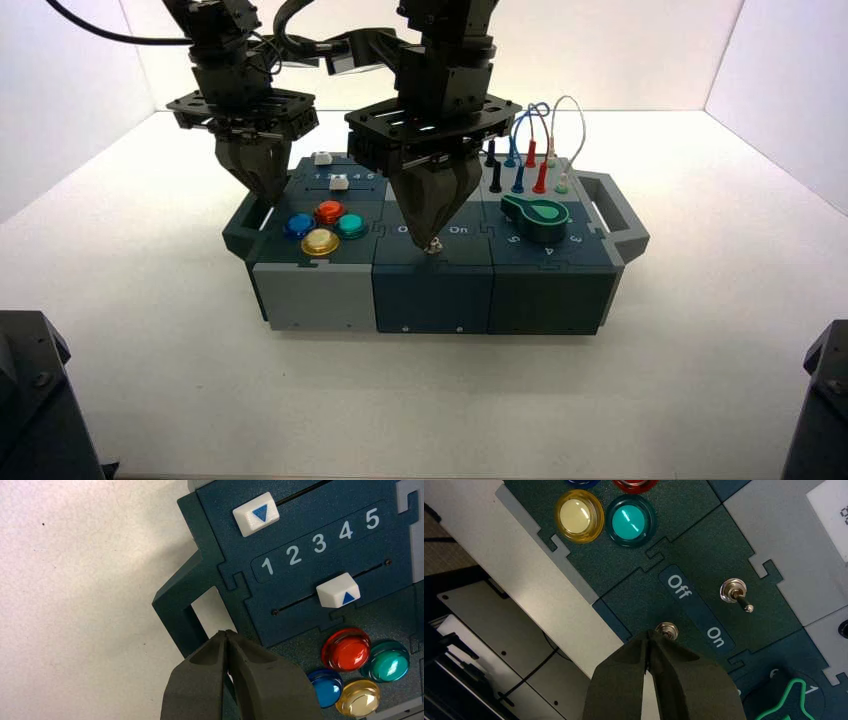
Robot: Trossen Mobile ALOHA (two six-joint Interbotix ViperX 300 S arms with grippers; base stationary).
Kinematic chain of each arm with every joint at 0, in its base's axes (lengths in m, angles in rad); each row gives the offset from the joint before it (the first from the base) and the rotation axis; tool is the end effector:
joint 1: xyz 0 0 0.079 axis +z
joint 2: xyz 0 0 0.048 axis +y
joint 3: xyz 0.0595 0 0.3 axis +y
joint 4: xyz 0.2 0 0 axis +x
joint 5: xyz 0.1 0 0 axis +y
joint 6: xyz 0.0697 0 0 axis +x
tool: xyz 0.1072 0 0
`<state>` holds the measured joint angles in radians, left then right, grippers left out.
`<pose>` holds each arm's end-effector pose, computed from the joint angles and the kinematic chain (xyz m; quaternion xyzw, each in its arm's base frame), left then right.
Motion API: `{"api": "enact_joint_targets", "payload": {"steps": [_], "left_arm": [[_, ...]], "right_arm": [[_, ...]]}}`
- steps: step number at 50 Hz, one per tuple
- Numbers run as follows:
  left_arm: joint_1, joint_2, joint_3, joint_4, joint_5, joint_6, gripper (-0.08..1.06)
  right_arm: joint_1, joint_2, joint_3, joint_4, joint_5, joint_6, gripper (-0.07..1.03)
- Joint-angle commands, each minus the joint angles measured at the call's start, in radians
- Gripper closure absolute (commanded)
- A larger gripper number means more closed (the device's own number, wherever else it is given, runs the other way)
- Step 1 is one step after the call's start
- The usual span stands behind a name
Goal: Flip the bottom switch on with the right gripper.
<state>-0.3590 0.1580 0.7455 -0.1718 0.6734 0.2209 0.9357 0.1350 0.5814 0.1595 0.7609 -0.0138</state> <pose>0.2666 -0.1202 0.0024 0.1184 0.6934 -0.1933 0.6839 0.1880 0.2877 0.0443 -0.2361 0.6326 0.3383 0.6554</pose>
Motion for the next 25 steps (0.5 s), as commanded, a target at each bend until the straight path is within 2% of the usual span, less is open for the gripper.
{"api": "enact_joint_targets", "payload": {"steps": [1,13,25], "left_arm": [[-0.009,0.061,0.017,0.005,-0.002,0.018,1.01],[-0.009,0.061,0.017,0.005,0.0,0.018,1.01],[-0.009,0.06,0.017,0.005,0.0,0.018,1.01]], "right_arm": [[0.006,-0.032,-0.025,0.002,-0.008,0.003,0.98],[0.006,-0.025,-0.064,0.003,-0.006,0.012,0.98],[0.005,-0.021,-0.067,-0.003,-0.006,0.006,0.98]]}}
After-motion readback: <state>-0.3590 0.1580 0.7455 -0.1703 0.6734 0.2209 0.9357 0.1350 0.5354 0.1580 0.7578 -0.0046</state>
